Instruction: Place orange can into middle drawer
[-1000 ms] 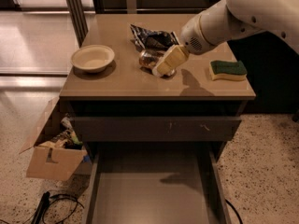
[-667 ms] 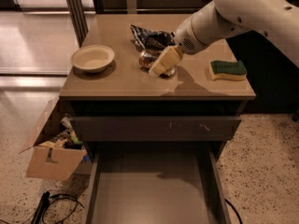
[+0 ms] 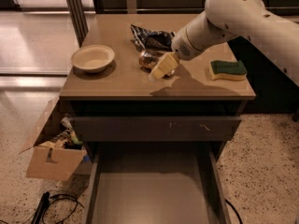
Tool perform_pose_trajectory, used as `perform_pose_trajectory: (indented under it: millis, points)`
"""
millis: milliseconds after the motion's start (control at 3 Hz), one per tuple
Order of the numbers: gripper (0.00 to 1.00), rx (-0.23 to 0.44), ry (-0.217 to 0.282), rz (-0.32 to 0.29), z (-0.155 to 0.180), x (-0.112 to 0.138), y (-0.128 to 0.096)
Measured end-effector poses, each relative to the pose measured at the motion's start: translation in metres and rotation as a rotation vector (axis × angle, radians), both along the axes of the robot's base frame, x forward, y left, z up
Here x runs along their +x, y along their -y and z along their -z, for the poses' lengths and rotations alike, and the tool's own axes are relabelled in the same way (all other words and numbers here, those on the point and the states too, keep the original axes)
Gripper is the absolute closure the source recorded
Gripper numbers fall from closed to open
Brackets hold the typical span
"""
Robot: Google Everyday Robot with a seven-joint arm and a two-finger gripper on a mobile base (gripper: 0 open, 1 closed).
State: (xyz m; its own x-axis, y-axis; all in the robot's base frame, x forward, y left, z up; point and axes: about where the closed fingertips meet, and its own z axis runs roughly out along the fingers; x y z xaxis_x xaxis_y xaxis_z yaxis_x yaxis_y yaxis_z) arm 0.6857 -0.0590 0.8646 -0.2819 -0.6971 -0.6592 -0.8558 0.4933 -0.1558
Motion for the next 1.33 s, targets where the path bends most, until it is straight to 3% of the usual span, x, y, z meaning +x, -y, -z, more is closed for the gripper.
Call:
perform_pose_trajectory:
  millis: [667, 1333]
  points:
    - [0.0, 0.027, -0.063, -0.002, 0.028, 0.006, -0.02]
    - [0.5, 0.027, -0.063, -0.002, 0.029, 0.006, -0.02]
